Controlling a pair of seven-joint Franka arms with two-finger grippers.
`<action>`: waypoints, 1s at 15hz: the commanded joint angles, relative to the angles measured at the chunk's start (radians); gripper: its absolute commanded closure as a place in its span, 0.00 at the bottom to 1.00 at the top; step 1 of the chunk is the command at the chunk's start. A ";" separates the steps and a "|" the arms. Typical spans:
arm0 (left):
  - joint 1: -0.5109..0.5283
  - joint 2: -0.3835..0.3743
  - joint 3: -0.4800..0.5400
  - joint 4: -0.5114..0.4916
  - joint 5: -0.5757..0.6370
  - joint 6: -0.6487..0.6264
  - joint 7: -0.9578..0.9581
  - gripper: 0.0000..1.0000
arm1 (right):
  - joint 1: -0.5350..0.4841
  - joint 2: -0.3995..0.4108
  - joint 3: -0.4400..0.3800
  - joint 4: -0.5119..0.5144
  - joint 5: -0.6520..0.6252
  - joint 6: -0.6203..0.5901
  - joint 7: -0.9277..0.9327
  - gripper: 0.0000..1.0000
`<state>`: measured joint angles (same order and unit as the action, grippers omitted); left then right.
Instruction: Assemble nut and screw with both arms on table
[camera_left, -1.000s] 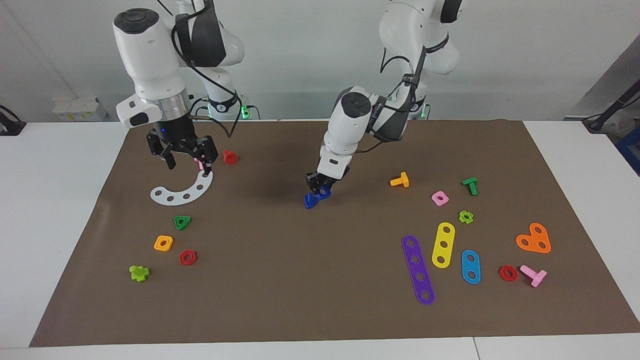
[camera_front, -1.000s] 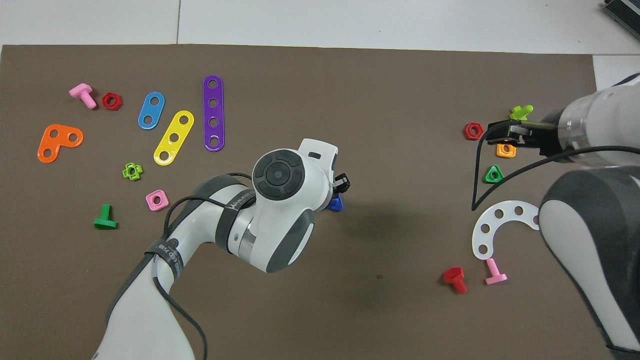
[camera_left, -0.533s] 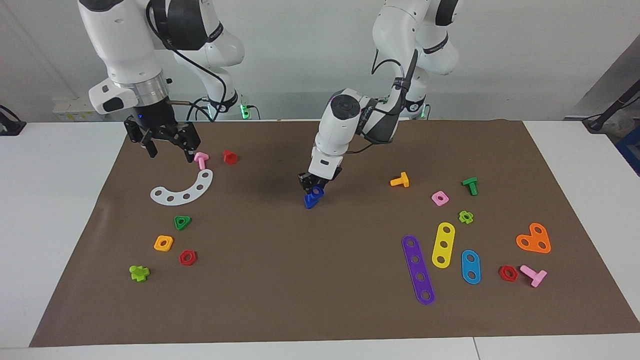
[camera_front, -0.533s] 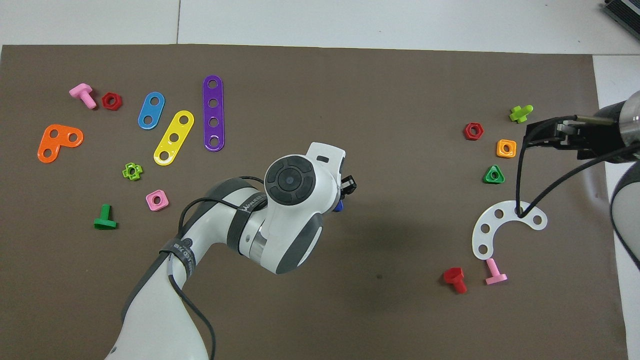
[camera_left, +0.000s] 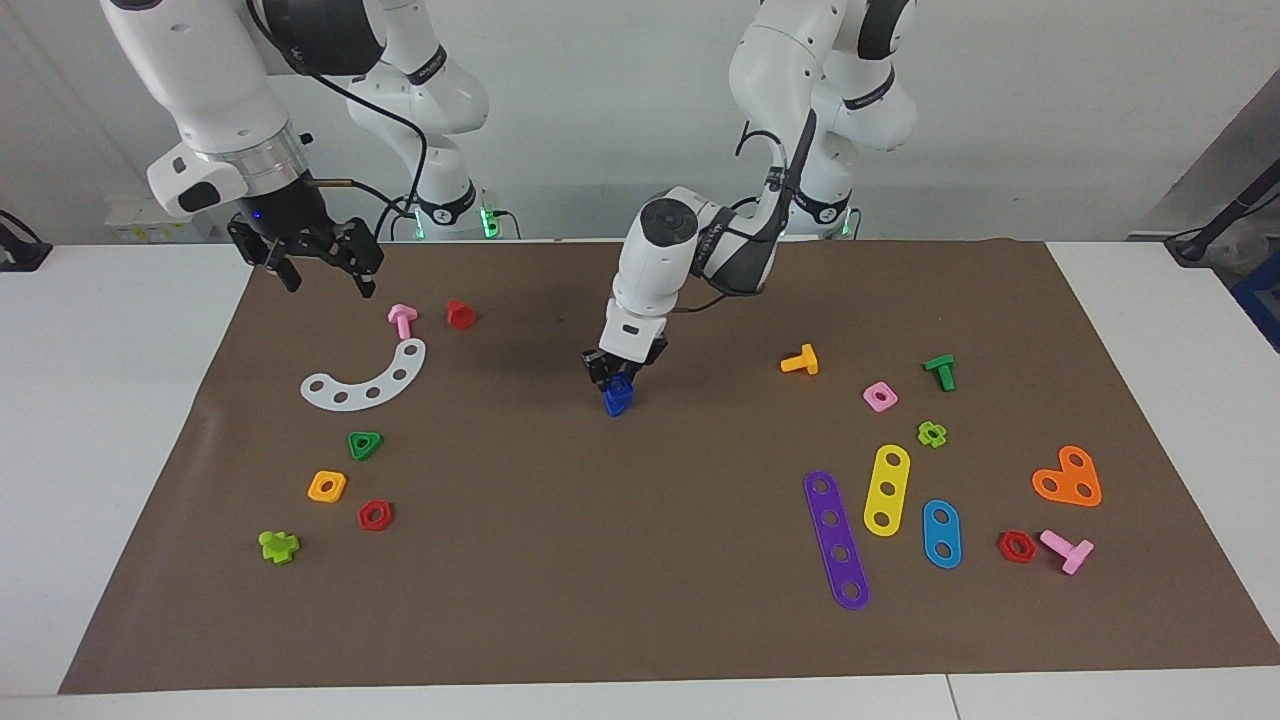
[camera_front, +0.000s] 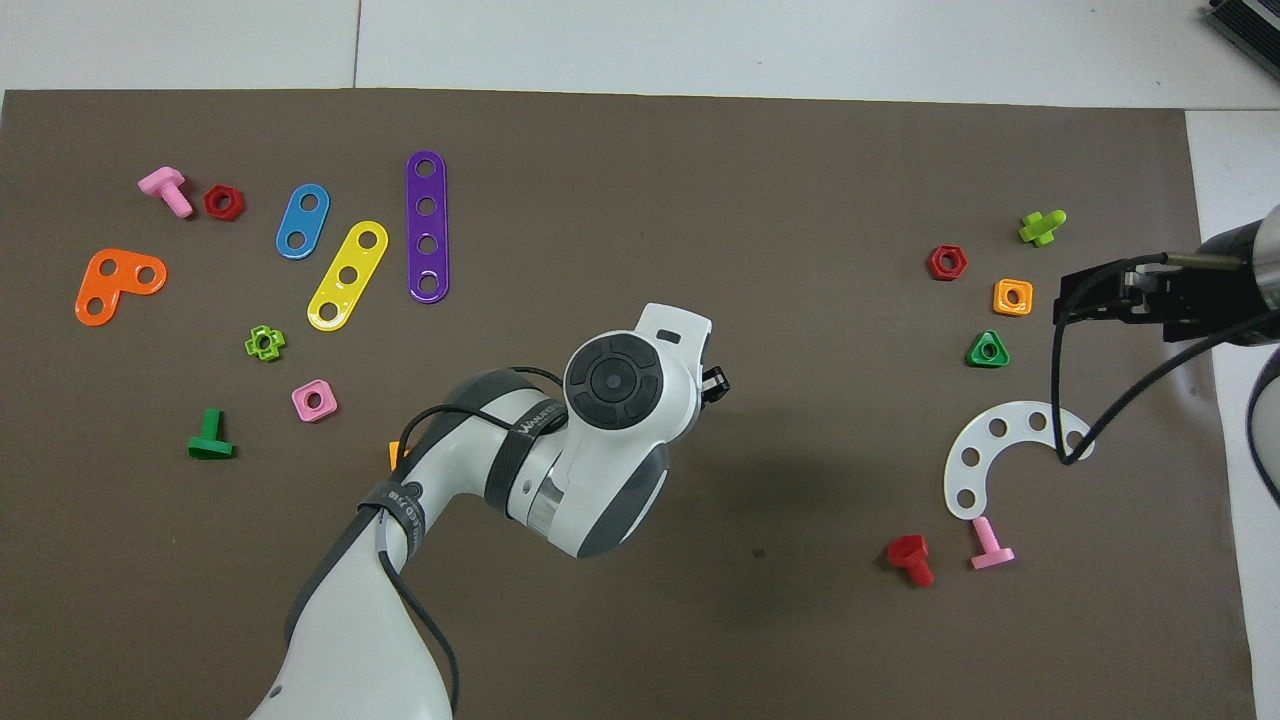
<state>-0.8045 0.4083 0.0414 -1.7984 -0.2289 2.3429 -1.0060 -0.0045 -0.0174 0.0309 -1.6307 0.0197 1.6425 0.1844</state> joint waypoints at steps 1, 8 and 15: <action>-0.018 0.007 0.015 -0.002 0.034 0.013 -0.008 1.00 | -0.011 -0.012 0.009 -0.005 0.011 -0.023 -0.034 0.01; -0.027 0.003 0.017 -0.072 0.051 0.081 -0.008 0.72 | -0.014 -0.016 0.009 -0.012 0.017 -0.018 -0.029 0.00; 0.071 -0.029 0.029 0.005 0.053 -0.103 0.007 0.08 | -0.009 -0.016 0.010 -0.012 0.020 -0.018 -0.031 0.00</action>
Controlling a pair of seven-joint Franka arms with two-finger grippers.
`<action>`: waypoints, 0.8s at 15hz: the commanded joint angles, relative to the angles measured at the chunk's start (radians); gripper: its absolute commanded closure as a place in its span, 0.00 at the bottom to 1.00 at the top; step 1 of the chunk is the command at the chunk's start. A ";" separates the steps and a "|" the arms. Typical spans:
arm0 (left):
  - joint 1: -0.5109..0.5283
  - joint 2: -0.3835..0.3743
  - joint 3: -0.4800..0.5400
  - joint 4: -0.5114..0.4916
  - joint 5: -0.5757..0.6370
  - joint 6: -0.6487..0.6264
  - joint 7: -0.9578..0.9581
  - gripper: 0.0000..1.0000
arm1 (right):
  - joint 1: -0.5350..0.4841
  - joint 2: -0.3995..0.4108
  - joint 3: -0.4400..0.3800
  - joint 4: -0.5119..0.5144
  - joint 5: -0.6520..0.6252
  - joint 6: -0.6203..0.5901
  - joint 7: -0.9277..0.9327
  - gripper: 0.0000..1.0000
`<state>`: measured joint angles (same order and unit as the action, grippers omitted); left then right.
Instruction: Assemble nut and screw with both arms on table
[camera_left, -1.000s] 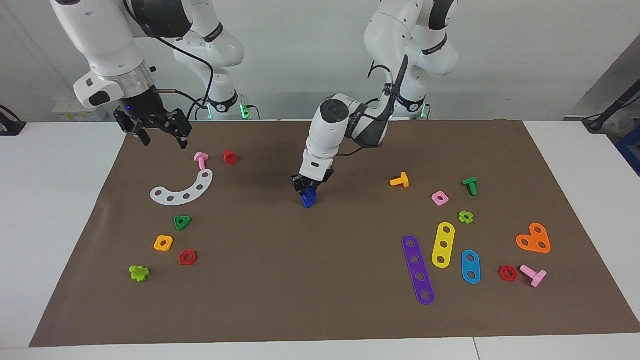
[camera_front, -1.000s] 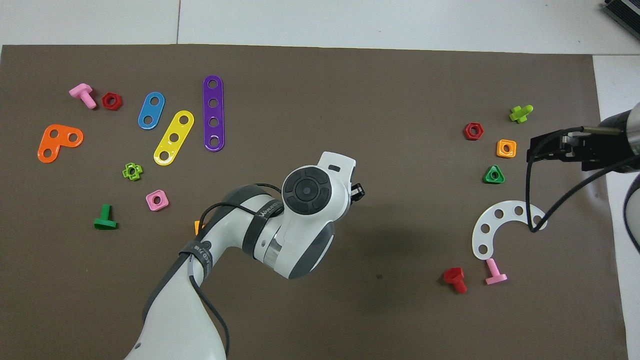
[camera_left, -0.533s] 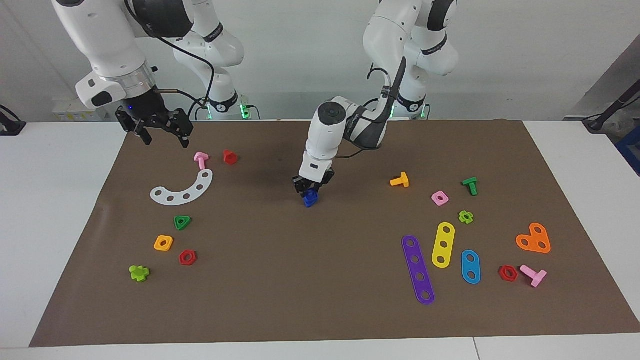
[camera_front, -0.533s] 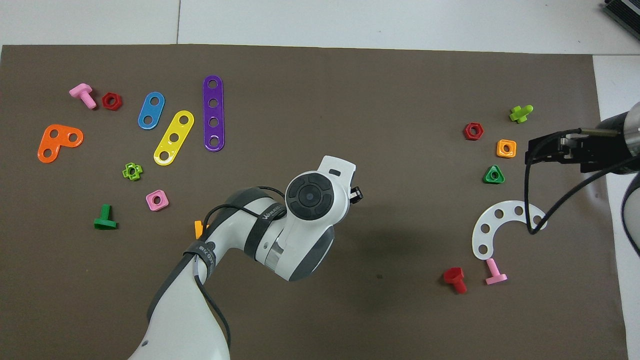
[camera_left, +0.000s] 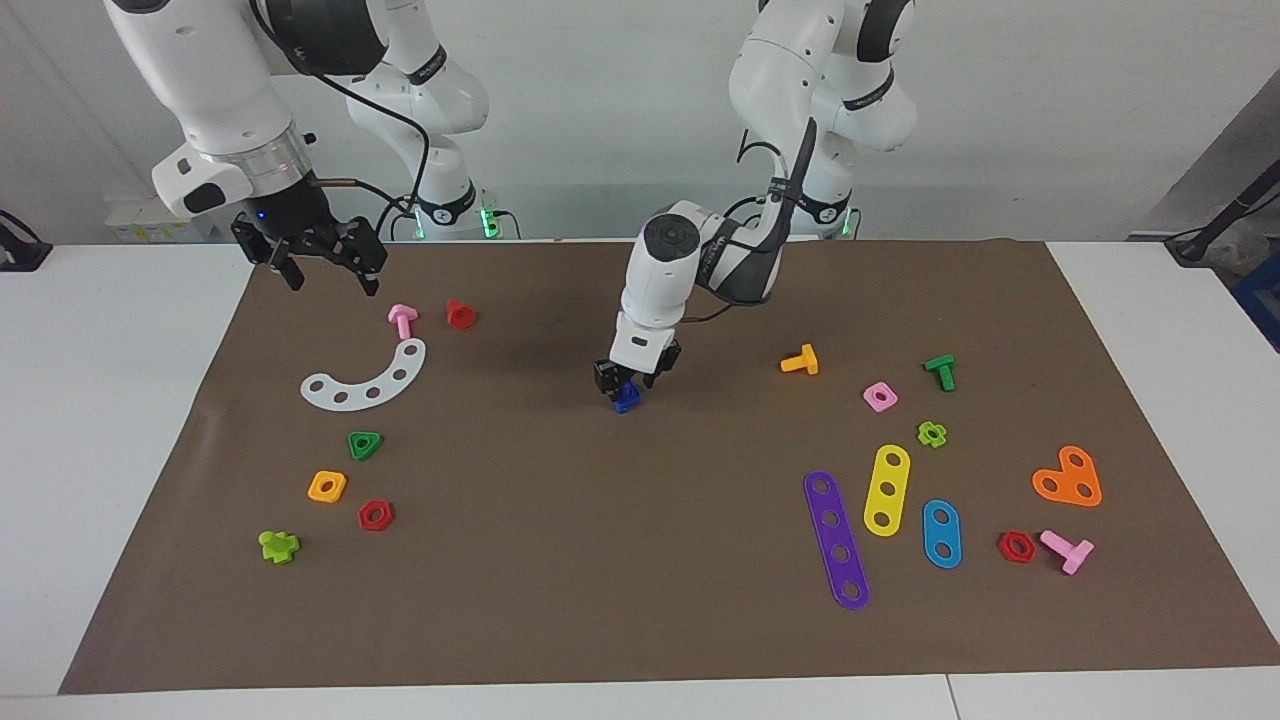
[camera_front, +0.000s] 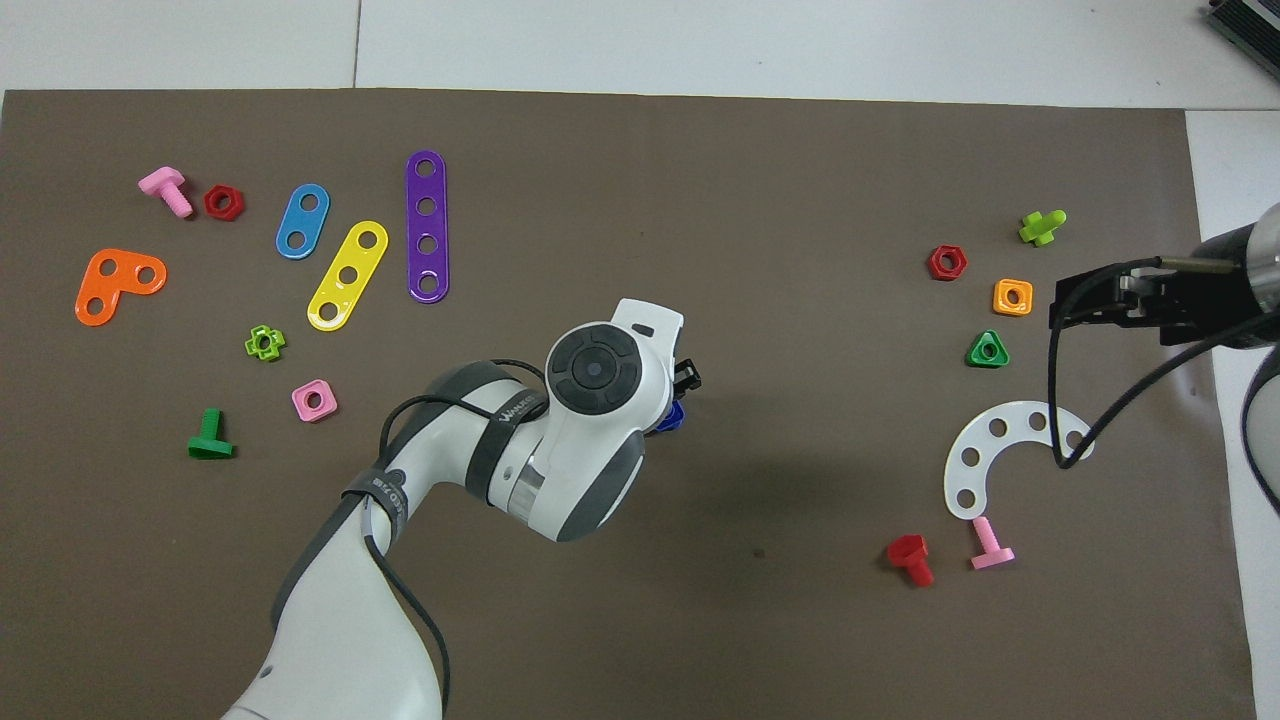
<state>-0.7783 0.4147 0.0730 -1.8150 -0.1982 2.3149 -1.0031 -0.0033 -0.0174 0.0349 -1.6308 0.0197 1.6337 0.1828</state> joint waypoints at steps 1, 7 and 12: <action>0.068 -0.062 -0.002 0.022 0.022 -0.089 0.008 0.08 | -0.010 -0.016 0.007 -0.012 0.020 -0.009 -0.029 0.00; 0.263 -0.256 -0.004 0.020 0.022 -0.352 0.262 0.08 | -0.010 -0.016 0.007 -0.012 0.020 -0.009 -0.029 0.00; 0.451 -0.399 -0.004 0.011 0.022 -0.586 0.656 0.08 | -0.007 -0.016 0.013 -0.006 0.028 -0.003 -0.025 0.00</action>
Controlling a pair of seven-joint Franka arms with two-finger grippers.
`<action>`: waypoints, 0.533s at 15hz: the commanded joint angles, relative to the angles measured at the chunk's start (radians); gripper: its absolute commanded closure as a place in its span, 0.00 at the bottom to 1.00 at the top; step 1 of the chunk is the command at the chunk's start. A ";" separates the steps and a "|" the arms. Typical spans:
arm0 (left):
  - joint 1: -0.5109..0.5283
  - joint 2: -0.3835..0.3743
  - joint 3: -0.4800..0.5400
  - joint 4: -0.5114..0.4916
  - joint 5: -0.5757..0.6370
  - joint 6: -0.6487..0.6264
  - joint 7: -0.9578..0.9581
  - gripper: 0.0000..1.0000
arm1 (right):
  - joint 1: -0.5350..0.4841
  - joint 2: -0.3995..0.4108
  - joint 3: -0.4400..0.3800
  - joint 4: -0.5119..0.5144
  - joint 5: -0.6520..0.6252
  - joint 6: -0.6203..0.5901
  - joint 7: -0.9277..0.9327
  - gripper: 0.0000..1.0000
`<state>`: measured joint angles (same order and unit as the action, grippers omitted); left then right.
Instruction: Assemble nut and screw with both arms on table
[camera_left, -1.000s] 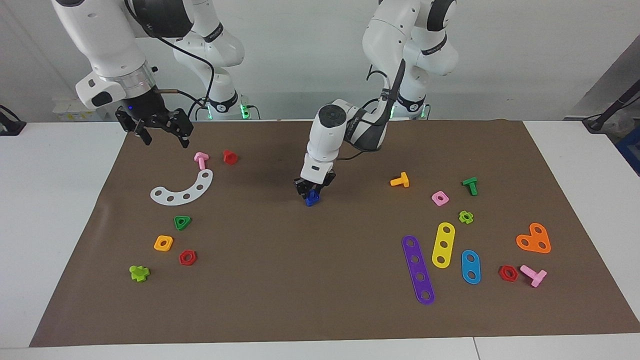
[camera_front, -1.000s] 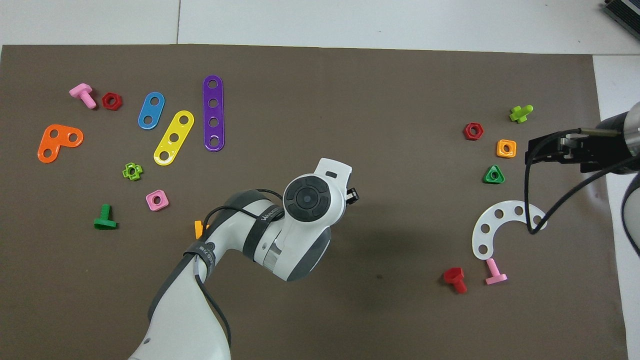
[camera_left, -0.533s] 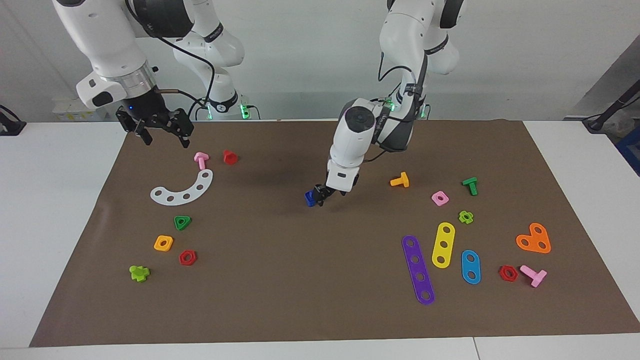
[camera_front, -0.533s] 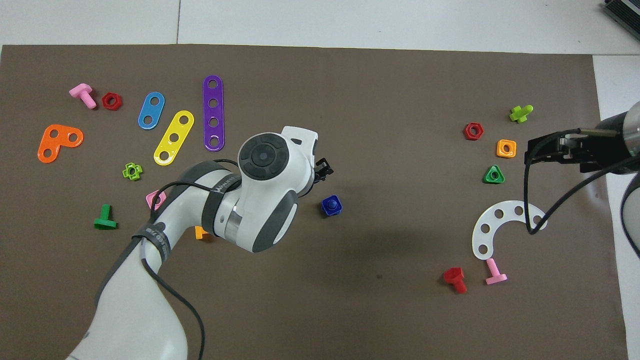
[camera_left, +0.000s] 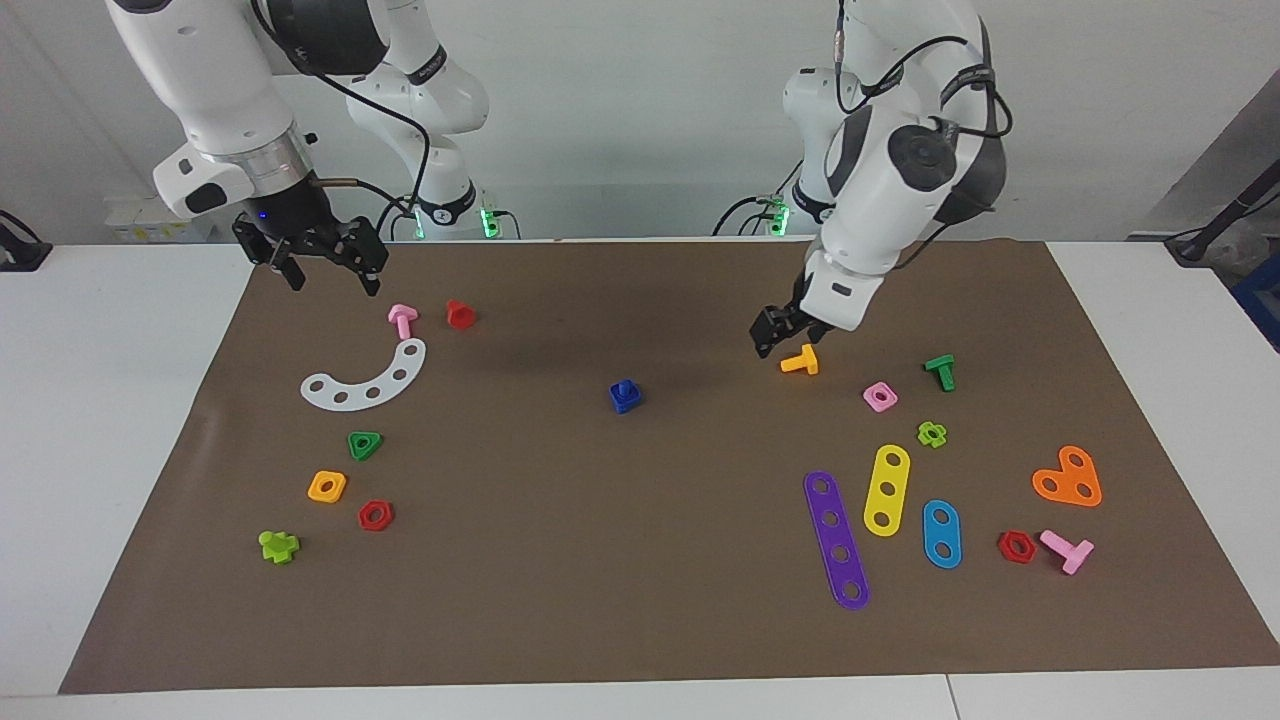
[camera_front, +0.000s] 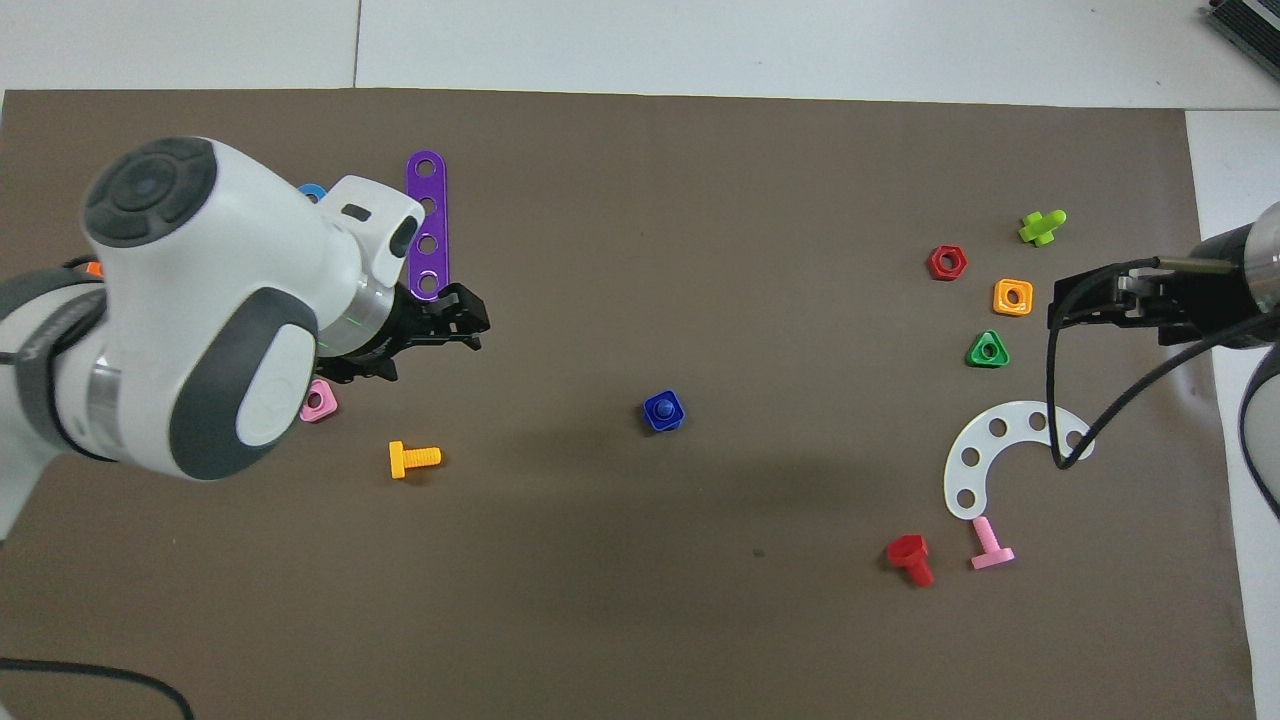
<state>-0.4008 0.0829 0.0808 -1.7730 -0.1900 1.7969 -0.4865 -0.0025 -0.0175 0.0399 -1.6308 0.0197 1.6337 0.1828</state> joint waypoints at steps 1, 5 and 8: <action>0.117 -0.098 -0.012 -0.037 0.014 -0.100 0.220 0.08 | -0.007 -0.016 0.011 -0.004 0.028 0.002 -0.022 0.00; 0.237 -0.176 -0.010 -0.046 0.120 -0.208 0.431 0.08 | -0.004 -0.018 0.014 -0.006 0.000 -0.006 -0.003 0.00; 0.263 -0.198 -0.010 -0.055 0.210 -0.183 0.468 0.10 | -0.002 -0.018 0.015 -0.004 -0.029 -0.006 0.027 0.00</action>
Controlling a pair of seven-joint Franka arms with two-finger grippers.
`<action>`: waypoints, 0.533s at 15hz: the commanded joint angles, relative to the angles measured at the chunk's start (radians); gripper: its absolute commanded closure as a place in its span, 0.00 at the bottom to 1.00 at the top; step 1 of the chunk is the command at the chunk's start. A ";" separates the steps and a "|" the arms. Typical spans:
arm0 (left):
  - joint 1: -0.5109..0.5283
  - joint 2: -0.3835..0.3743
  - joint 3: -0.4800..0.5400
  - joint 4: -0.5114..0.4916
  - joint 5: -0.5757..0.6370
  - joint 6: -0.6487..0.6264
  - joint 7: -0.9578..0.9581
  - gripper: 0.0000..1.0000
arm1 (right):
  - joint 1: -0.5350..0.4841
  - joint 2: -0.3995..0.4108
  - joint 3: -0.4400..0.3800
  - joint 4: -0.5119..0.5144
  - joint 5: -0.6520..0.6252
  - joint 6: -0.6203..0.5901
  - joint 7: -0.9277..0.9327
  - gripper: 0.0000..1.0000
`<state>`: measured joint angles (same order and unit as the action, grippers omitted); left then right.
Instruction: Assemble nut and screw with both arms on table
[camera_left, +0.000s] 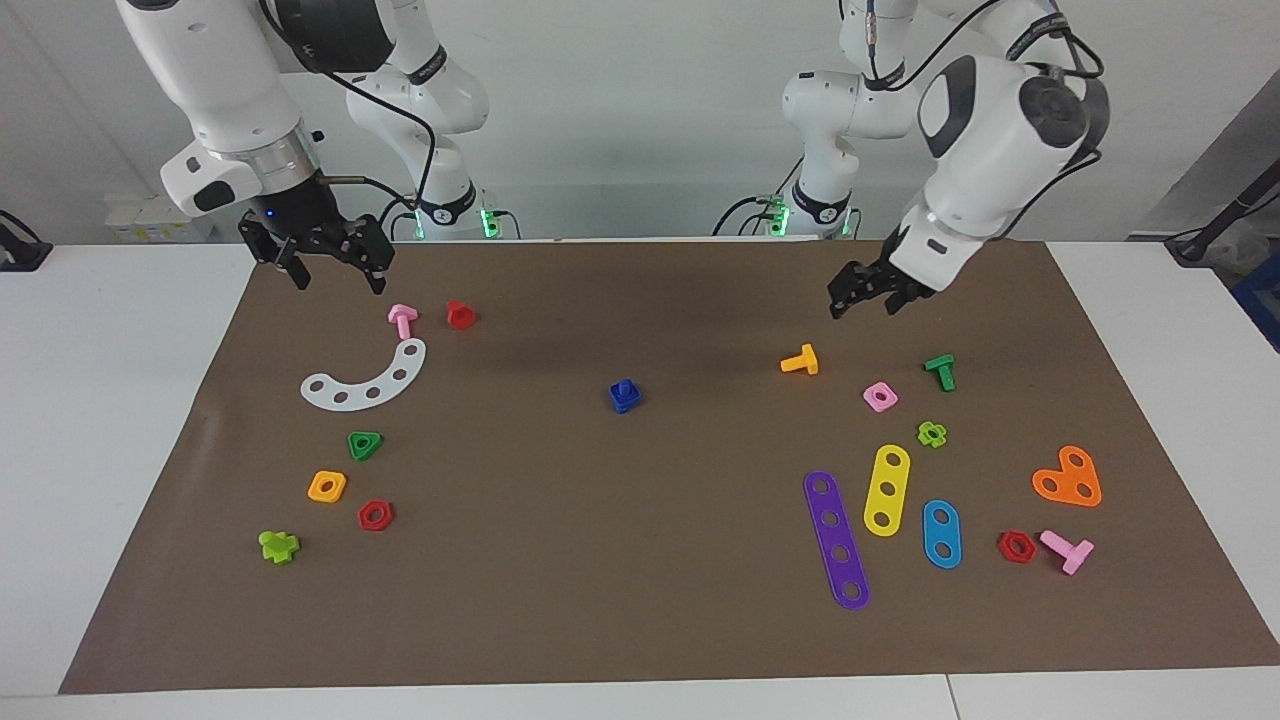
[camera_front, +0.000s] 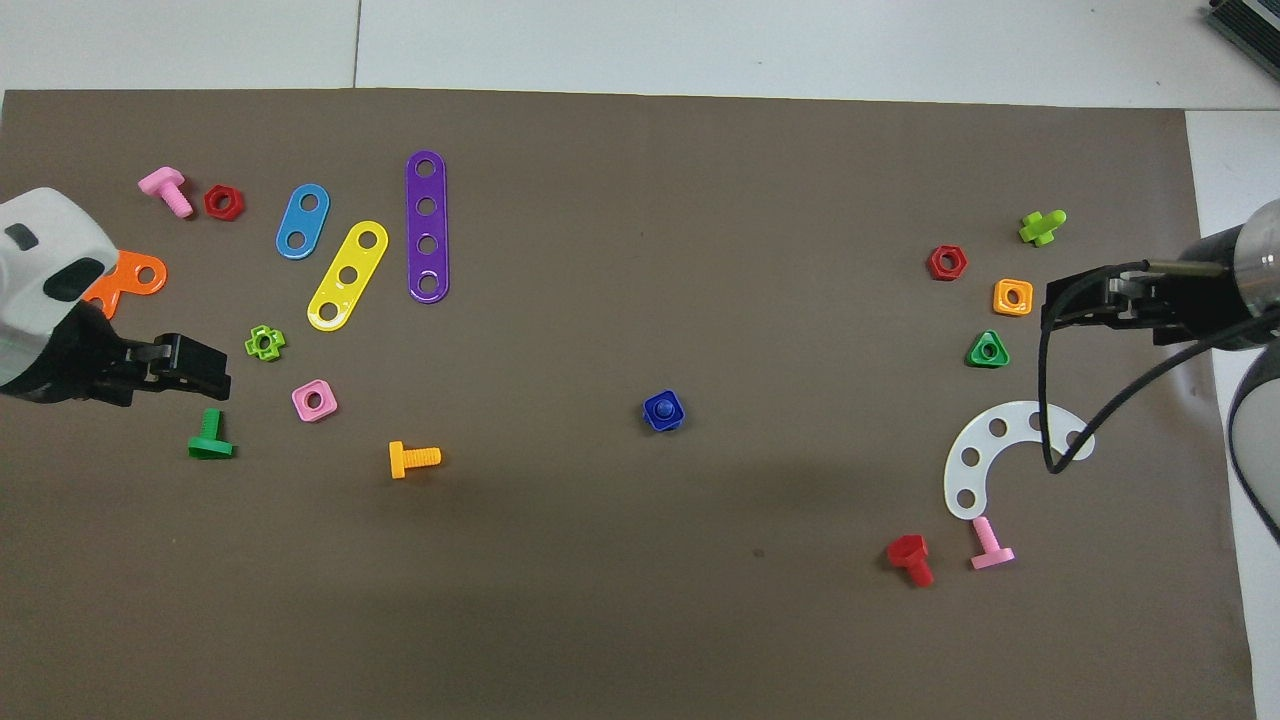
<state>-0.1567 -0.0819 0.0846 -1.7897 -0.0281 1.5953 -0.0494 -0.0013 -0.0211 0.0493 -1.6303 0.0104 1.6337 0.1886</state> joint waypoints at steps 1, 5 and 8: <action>0.031 -0.033 -0.014 -0.036 0.048 0.043 0.048 0.10 | -0.002 -0.014 0.006 -0.005 -0.021 -0.008 0.023 0.00; 0.069 -0.001 -0.014 0.041 0.042 0.159 0.048 0.09 | 0.035 -0.014 0.004 -0.006 -0.043 -0.017 0.051 0.00; 0.080 0.016 -0.014 0.087 0.042 0.146 0.048 0.07 | 0.035 -0.016 0.003 -0.006 -0.043 -0.017 0.049 0.00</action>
<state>-0.0940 -0.0883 0.0821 -1.7455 -0.0016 1.7417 -0.0127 0.0349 -0.0211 0.0505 -1.6303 -0.0145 1.6323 0.2208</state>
